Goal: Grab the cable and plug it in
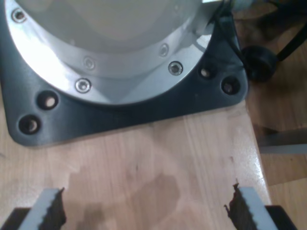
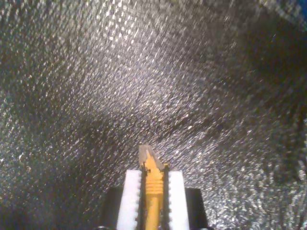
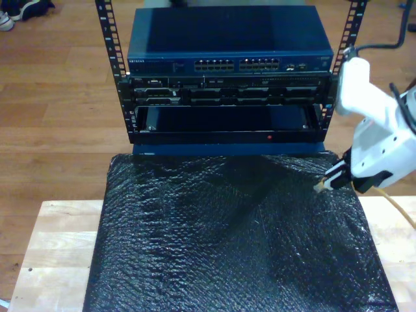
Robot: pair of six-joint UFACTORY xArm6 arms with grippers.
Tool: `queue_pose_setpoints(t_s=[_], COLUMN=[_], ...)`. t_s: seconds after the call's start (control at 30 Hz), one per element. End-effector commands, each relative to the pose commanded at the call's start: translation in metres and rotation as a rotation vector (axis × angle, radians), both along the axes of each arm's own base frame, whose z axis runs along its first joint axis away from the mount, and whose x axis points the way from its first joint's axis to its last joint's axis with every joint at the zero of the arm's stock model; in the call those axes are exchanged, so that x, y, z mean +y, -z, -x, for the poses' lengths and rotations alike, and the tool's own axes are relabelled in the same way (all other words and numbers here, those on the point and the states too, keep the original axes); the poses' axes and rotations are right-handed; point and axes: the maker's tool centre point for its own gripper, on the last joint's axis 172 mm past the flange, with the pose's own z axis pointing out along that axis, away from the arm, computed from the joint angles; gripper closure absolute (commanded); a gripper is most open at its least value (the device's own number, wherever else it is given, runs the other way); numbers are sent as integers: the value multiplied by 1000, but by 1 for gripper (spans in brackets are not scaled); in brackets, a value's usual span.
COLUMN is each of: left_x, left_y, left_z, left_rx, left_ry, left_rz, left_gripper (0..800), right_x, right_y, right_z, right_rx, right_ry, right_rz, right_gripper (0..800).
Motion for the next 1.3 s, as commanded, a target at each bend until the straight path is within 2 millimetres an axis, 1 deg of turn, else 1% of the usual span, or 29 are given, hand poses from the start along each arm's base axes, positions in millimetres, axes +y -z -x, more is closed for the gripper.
queue_pose_setpoints(t_s=[0.07,0.17,0.27,0.37,0.47,0.6,0.77,0.8,0.87,0.97,1.0,1.03,1.13,1.17,1.3], left_x=[0,0,0,0,0,0,0,0,0,0,0,0,0,0,0], left_y=[0,0,0,0,0,0,0,0,0,0,0,0,0,0,0], left_z=[0,0,0,0,0,0,0,0,0,0,0,0,0,0,0], left_rx=[0,0,0,0,0,0,0,0,0,0,0,0,0,0,0], left_ry=[0,0,1,0,0,1,0,0,0,0,0,0,0,0,0], left_rz=[0,-1,-2,-1,-1,-2,-1,-1,0,0,-1,-1,0,0,-1], left_gripper=[0,0,0,0,0,0,0,0,0,0,0,0,0,0,0], right_x=[-3,0,-3,-9,-16,-29,-47,-48,-43,-19,-16,-15,-18,-14,2], right_y=[6,11,9,15,9,-10,-28,-31,-38,-44,-45,-46,-57,-62,-70], right_z=[-4,-7,-19,-28,-42,-70,-91,-97,-110,-125,-128,-131,-138,-139,-137], right_rx=[-14,-34,-86,-136,-221,-358,-479,-506,-565,-646,-665,-682,-742,-766,-828], right_ry=[15,12,32,60,69,73,52,44,14,-50,-59,-65,-51,-53,-68], right_rz=[5,13,25,37,57,97,194,214,252,285,294,303,315,314,303], right_gripper=[800,800,800,800,800,800,800,800,800,800,800,800,800,800,800])
